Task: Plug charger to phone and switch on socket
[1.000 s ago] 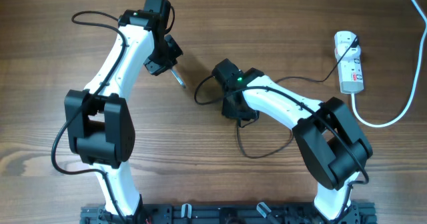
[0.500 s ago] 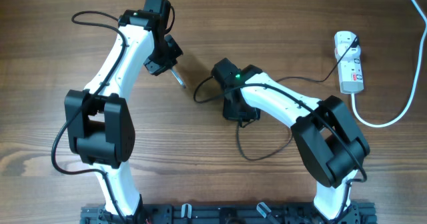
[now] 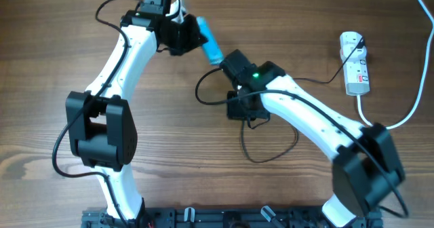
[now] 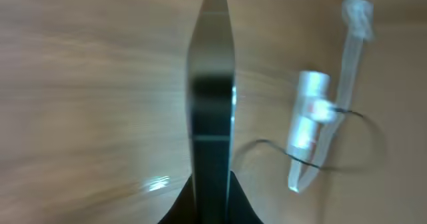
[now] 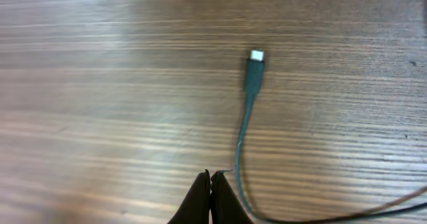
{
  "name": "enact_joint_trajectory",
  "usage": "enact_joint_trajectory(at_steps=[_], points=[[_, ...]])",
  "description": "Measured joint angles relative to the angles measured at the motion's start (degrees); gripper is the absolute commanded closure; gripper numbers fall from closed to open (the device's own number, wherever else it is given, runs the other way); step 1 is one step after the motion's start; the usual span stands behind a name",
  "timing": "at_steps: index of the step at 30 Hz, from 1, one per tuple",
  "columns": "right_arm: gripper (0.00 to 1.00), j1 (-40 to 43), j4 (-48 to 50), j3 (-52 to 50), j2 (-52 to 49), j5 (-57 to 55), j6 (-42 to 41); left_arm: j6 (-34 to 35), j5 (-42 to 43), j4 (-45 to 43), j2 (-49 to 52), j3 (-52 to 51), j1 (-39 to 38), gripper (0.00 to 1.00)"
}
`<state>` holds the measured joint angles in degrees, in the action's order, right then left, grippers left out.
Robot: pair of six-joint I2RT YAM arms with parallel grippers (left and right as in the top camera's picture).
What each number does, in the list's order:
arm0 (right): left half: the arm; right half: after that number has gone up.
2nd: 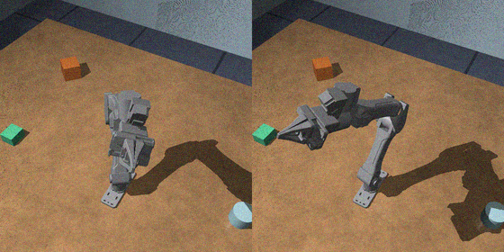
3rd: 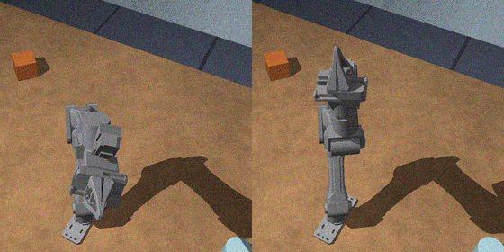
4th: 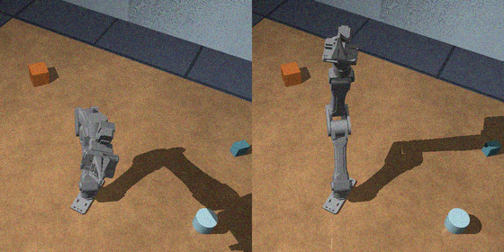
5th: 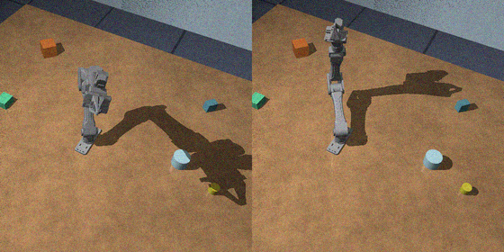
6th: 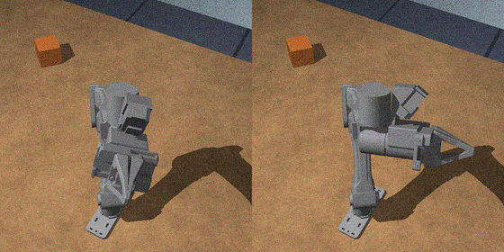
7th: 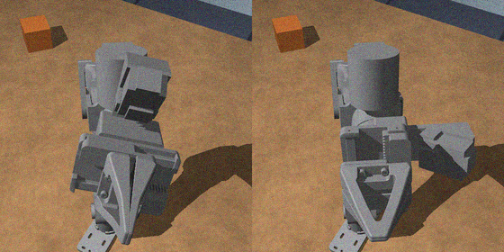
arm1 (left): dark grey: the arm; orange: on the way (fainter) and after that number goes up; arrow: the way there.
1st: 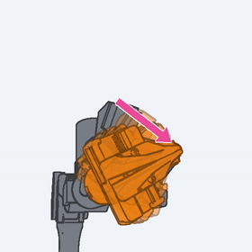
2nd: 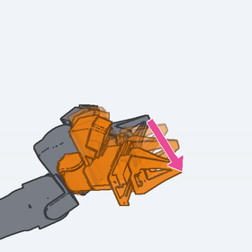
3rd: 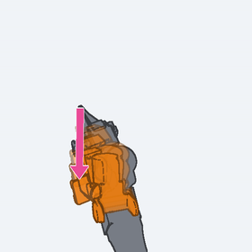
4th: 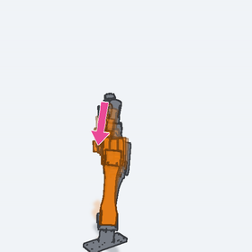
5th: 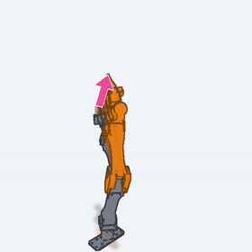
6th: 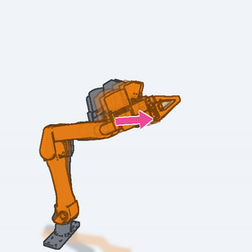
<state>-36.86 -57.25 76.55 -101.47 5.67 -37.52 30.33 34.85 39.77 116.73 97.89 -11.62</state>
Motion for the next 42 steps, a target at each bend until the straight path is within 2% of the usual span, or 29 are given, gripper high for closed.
enact_joint_trajectory(at_steps=[5,7,8,11,14,16,17,19,24,28,39,40,42], points=[[0.95,0.0,-0.68,0.0,7.52,1.16,1.64,-1.55,12.22,-6.47,0.0,0.0,0.0,0.96],[0.83,0.0,-0.85,0.11,10.49,1.42,2.67,-2.34,15.61,-7.28,0.0,0.0,0.0,0.96],[0.71,0.0,-0.94,0.11,11.5,1.42,3.13,-3.02,17.0,-7.48,0.0,0.0,0.0,0.96],[0.58,0.0,-1.05,0.11,12.68,1.38,2.89,-4.13,19.26,-7.5,0.0,0.0,0.0,0.96],[0.51,0.0,-1.22,-0.02,12.66,0.72,1.14,-3.65,15.15,-3.26,0.0,0.0,0.0,0.96],[0.31,0.0,-1.38,-0.46,12.63,0.28,0.09,-3.32,9.25,1.01,0.0,0.0,0.04,0.96],[0.16,0.0,-1.46,-0.7,12.63,-0.15,-0.39,-3.19,4.74,3.67,0.0,0.02,0.09,0.96],[0.05,0.0,-1.46,-1.33,12.5,-1.81,-2.16,-2.97,-2.23,7.74,0.0,0.0,0.13,0.96],[0.0,0.0,1.33,-1.57,12.44,-3.89,-4.28,-3.04,-13.7,12.92,0.0,0.0,0.28,0.96],[0.0,0.0,1.86,-1.57,12.44,-4.98,-6.21,-3.04,-18.86,13.88,0.0,0.0,0.33,0.96],[0.0,0.0,3.39,-1.7,5.9,-5.95,-6.43,-3.02,-27.23,15.39,0.0,0.0,0.33,0.96],[0.01,0.0,3.5,-1.7,5.11,-5.95,-6.43,-2.99,-28.04,15.43,0.0,0.0,0.33,0.96],[0.08,0.0,3.61,-1.7,2.82,-5.95,-6.43,-2.54,-29.38,15.52,0.0,0.0,0.33,0.96]])
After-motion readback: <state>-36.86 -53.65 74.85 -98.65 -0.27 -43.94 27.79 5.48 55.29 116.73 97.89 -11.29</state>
